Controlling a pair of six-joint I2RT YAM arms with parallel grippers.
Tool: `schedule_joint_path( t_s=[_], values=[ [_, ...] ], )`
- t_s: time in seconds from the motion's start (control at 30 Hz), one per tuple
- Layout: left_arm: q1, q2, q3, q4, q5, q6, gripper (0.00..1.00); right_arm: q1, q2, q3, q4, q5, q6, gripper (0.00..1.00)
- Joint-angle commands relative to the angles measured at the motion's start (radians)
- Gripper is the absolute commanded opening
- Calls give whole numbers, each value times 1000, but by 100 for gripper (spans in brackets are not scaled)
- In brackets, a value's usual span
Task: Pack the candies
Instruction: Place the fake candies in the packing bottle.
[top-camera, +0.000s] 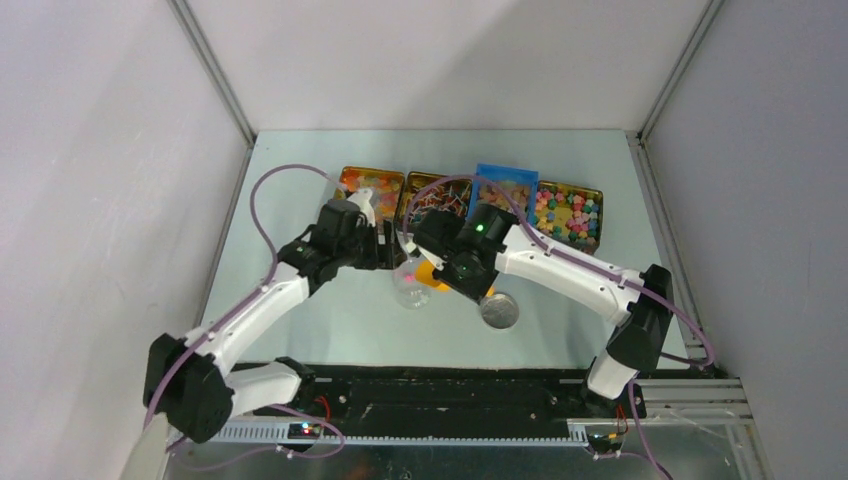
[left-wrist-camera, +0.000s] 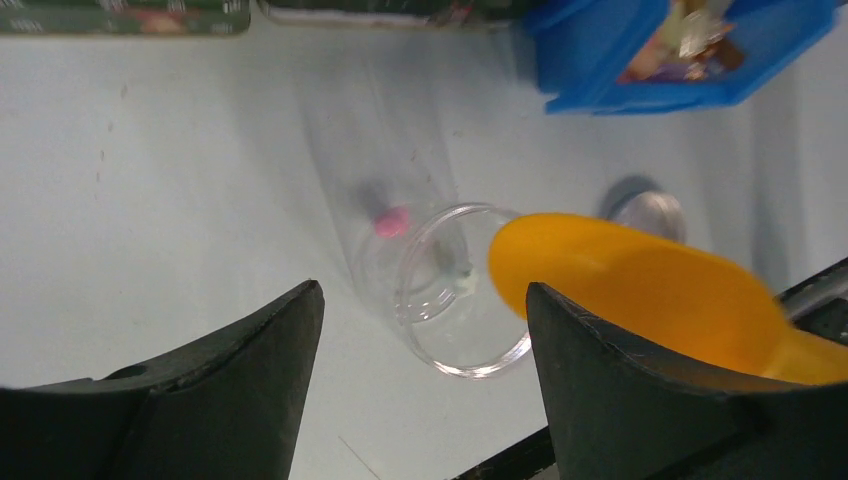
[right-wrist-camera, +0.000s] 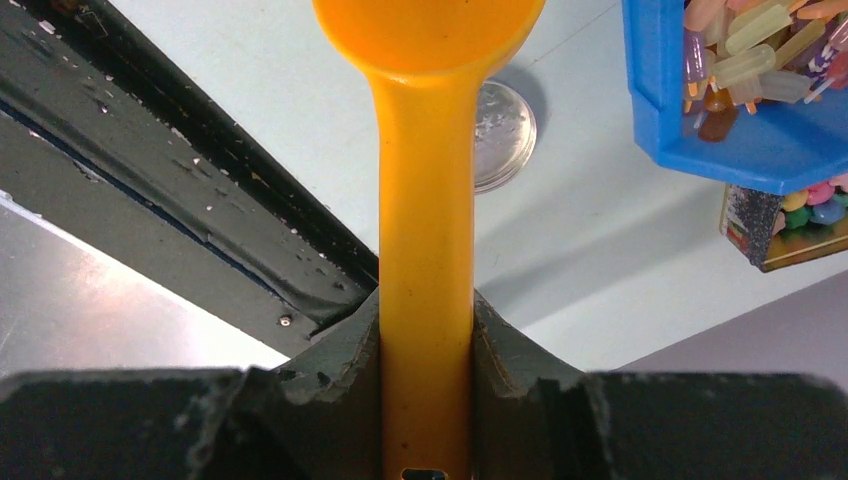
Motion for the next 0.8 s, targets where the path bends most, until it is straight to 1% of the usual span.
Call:
schedule_joint_path(
  t_s=[0.0,0.13,0.17,0.27,0.4,0.57,0.77],
  values=[
    [6,-109,62,12,-20,10,82,22,-15,33,-23,13,-5,0],
    [5,-179,72,-6,-78,6,85,30,-38,30,-9,-8,-14,0],
    [5,-220,70,-25,-112,6,86,30,-14,50,-26,-8,-7,0],
    [6,-264,60,-55,-221,9,87,35,17,88,-74,5,6,0],
    [5,-336,37,-91,-304,46,90,35,48,127,-108,16,37,0],
    [5,-334,25,-130,-324,70,90,40,75,172,-131,7,54,0],
    [4,-321,0,-140,-325,80,89,44,98,216,-153,-14,66,0]
  ],
)
